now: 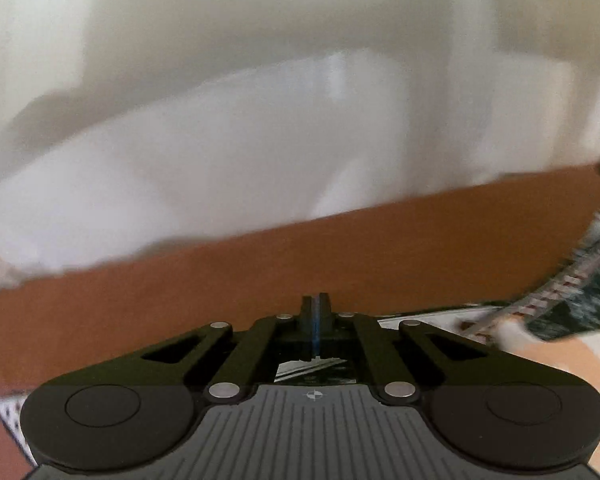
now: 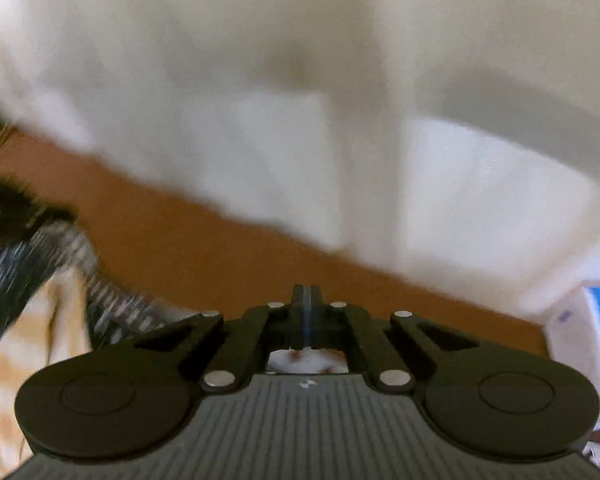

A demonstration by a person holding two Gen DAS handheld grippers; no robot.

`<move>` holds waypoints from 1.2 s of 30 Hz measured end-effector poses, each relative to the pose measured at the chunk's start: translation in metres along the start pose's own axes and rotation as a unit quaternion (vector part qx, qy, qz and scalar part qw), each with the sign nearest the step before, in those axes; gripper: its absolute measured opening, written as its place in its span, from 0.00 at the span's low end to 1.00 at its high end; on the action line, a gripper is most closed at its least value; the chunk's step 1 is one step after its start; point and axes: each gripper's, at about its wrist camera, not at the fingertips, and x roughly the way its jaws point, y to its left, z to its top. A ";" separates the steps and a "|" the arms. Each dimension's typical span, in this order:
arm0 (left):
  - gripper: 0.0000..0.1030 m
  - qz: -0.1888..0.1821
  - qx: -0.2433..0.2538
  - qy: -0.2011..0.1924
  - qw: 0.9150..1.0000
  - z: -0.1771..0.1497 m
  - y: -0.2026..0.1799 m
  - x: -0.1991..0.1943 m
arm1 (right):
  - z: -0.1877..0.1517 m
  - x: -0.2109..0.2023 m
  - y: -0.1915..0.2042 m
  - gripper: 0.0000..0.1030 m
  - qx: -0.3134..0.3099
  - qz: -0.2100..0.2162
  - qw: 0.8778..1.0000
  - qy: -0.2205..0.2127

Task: Fold clothes
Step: 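Grasp the shirt hem with the left tool while the right tool grasps the collar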

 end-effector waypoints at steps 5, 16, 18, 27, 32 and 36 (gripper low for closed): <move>0.23 0.020 -0.022 -0.001 1.000 0.001 0.005 -0.009 | -0.011 -0.016 -0.004 0.03 0.028 -0.014 1.000 0.004; 0.52 -0.128 0.045 -0.045 0.990 -0.009 -0.078 -0.129 | -0.091 -0.172 0.008 0.33 0.060 0.005 0.997 -0.040; 0.57 -0.159 0.065 -0.041 0.984 -0.014 -0.104 -0.139 | -0.120 -0.202 0.007 0.36 0.074 0.005 0.997 -0.034; 0.75 -0.216 0.165 -0.052 0.961 0.003 -0.224 -0.149 | -0.264 -0.298 0.008 0.45 0.173 -0.015 0.985 -0.012; 0.77 -0.217 0.179 -0.038 0.959 0.027 -0.268 -0.124 | -0.315 -0.353 0.010 0.45 0.220 -0.034 0.975 -0.023; 0.77 -0.219 0.196 -0.012 0.956 0.035 -0.285 -0.096 | -0.355 -0.389 0.011 0.60 0.254 -0.047 0.966 -0.029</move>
